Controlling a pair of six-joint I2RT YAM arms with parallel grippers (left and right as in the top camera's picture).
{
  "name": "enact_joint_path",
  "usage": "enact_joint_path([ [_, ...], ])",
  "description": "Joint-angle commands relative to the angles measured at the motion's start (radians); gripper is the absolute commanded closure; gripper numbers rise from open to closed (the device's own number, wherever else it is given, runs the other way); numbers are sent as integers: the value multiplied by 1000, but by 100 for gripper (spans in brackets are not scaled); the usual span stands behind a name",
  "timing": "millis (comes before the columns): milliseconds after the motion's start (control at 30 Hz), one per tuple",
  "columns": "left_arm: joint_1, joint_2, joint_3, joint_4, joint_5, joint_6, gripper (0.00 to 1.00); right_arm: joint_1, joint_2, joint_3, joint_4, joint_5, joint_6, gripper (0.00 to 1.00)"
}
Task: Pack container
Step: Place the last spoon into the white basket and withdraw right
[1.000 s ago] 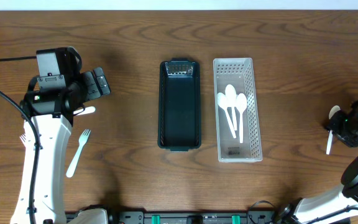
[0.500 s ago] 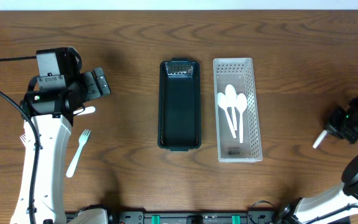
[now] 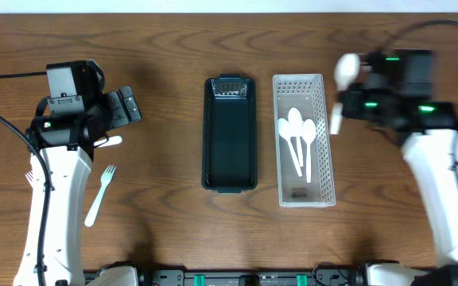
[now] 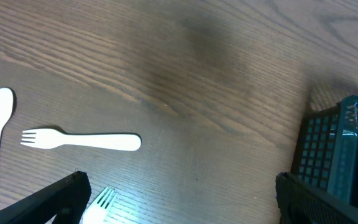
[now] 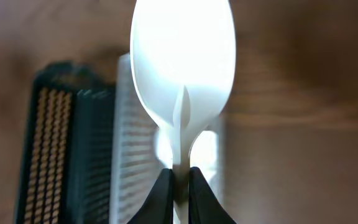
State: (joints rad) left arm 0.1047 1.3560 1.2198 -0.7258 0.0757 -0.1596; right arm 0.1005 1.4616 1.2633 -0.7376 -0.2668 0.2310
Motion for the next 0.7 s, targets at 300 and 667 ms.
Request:
enact_joint_path([
  [300, 3, 3, 19, 0, 3, 8, 2, 204, 277, -11, 39, 229, 130, 83],
  [667, 3, 3, 19, -24, 4, 8, 2, 60, 89, 53, 50, 222, 112, 1],
])
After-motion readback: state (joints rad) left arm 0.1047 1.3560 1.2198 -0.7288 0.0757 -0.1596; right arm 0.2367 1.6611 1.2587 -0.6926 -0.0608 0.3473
